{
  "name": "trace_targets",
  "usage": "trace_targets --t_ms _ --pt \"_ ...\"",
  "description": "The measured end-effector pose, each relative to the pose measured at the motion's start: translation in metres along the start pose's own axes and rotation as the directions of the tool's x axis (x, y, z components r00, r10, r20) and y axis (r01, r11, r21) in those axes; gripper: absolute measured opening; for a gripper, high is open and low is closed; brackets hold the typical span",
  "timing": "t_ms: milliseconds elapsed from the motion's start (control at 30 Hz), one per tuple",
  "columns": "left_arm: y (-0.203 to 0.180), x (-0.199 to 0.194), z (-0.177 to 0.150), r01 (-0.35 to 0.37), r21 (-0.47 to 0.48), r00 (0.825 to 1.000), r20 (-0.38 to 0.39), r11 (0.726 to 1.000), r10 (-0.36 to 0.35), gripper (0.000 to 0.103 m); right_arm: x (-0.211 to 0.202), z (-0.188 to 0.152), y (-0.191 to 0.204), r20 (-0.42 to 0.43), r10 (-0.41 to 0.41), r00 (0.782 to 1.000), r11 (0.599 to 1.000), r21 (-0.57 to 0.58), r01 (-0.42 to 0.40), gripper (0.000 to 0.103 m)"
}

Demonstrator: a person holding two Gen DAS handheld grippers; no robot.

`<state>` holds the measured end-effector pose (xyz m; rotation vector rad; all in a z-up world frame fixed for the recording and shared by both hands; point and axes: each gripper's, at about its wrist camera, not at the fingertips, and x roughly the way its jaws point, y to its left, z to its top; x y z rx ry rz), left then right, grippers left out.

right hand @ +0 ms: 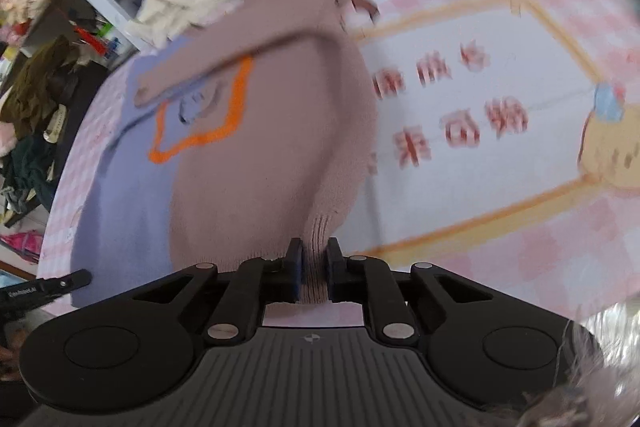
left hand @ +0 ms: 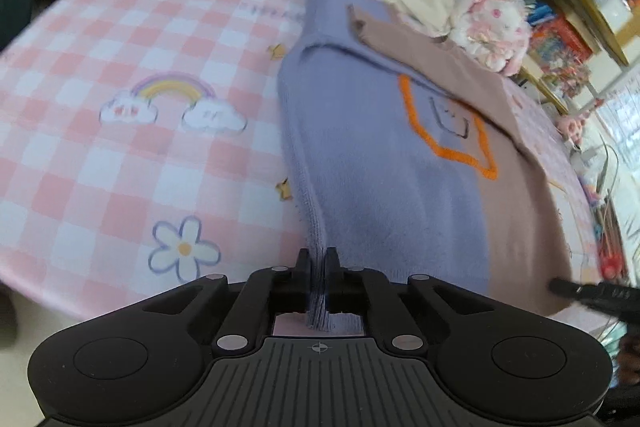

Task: Fold clothes
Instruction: 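Grasp the sweater hem with the left gripper while the right gripper grasps the hem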

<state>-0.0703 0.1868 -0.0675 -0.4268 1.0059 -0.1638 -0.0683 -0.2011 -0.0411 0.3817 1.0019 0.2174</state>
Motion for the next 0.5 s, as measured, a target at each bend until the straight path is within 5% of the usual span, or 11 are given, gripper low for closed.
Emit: trace_targets --t_ms 133,500 --pt "-0.005 -0.003 0.003 -0.009 0.032 1.000 0.011 0.999 0.009 0.005 -0.001 0.001 0.003 -0.014 -0.001 1.000 1.000 -0.023 0.001 0.011" --pt "0.017 0.009 -0.002 0.096 -0.096 0.993 -0.060 0.991 -0.103 0.010 0.015 0.000 -0.022 -0.066 0.070 0.995 0.987 0.150 -0.060 0.016"
